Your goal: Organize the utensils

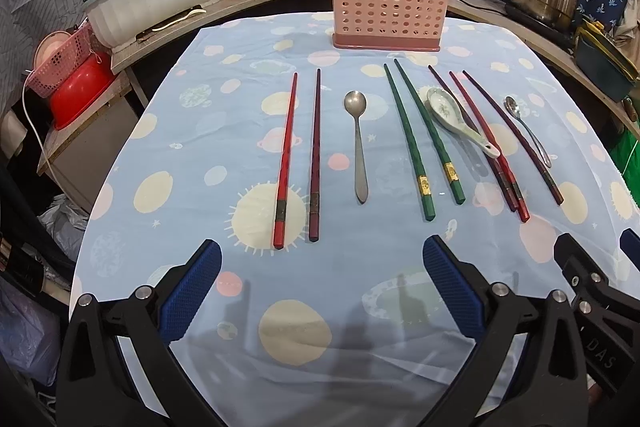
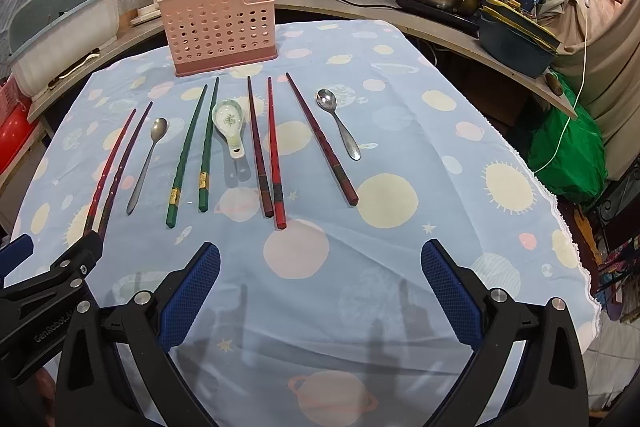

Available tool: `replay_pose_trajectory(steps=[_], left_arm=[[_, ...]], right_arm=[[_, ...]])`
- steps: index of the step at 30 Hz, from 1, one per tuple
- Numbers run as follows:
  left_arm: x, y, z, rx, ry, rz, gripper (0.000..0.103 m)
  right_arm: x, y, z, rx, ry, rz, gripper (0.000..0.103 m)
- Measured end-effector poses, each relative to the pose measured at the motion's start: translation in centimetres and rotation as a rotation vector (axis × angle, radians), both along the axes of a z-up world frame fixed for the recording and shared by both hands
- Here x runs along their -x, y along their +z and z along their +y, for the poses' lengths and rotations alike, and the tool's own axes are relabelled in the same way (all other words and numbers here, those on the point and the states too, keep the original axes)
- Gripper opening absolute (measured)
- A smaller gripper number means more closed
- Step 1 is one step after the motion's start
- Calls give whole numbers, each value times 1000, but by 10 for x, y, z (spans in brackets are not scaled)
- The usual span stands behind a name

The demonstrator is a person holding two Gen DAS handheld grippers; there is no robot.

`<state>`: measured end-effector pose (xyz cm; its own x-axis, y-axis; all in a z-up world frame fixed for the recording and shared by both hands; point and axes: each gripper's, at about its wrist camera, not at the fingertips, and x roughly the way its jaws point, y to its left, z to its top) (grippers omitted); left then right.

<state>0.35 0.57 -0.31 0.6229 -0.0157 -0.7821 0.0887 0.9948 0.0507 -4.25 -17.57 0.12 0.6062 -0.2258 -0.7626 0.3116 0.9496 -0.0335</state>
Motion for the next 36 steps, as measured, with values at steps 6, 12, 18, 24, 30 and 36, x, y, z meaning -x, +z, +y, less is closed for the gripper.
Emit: replay_pose_trajectory(steps=[6,12,18,24,30,36], left_arm=[[-1,0,0,-2,-1,-1,96],[-1,0,-1,-3,-2,-1,96],[-1,0,-1,-3,-3,-1,96],[-1,0,-1,-3,-4,-2,96],[-1,0,-1,-4,-2,-3,96],[-1,0,-1,-2,-2,-3,96]], right_arm=[[0,1,1,1,1,-2,97],[0,1,1,1,2,-2,97],[-1,1,2,-1,2,-1,97],[-1,1,2,0,0,-2,97],[0,2,2,-3,-2,-5,97],[0,1,1,-4,1,-4,97]])
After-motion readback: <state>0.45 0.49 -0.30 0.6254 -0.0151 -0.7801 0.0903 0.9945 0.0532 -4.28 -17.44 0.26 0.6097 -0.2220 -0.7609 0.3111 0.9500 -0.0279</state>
